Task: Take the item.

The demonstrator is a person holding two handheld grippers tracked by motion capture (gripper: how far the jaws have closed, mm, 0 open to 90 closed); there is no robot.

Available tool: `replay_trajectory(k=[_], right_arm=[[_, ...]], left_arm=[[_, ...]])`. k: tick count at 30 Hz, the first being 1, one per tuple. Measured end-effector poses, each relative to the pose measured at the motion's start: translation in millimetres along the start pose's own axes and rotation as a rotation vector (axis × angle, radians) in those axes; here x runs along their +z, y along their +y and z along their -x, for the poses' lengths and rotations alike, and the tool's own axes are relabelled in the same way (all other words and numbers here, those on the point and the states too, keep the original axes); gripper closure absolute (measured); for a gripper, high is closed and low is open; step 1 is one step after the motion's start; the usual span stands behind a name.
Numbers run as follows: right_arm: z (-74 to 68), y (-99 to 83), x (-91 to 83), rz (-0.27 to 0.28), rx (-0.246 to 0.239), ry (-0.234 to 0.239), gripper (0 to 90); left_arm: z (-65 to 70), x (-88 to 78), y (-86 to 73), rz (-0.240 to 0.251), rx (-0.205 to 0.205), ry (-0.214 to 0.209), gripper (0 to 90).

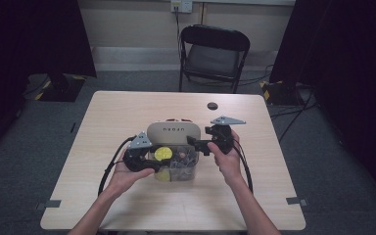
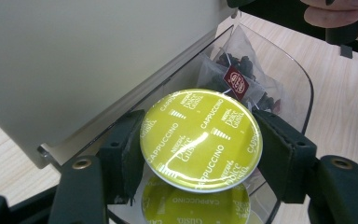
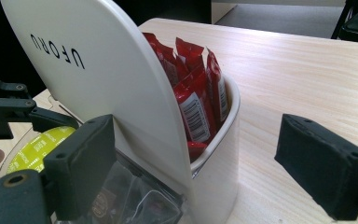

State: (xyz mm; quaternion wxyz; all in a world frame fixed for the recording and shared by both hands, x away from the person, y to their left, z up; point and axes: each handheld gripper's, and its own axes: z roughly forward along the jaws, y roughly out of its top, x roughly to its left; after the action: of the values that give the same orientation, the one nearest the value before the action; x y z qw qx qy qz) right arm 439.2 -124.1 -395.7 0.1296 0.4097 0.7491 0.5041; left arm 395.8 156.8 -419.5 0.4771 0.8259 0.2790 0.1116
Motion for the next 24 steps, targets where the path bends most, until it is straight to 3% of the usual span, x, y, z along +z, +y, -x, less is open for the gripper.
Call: replay_trajectory(k=[17, 24], right_arm=[[-0.4, -0.6, 1.2, -0.002, 0.005, 0.004, 11.5], [-0.2, -0.7, 1.6, -0.003, 0.003, 0.007, 11.5]], left_arm=[[-1.6, -13.9, 1.5, 0.071, -0.049, -0.035, 37.7], [-2.4, -26.6, 2.8, 0.098, -0.056, -0.026, 37.8]])
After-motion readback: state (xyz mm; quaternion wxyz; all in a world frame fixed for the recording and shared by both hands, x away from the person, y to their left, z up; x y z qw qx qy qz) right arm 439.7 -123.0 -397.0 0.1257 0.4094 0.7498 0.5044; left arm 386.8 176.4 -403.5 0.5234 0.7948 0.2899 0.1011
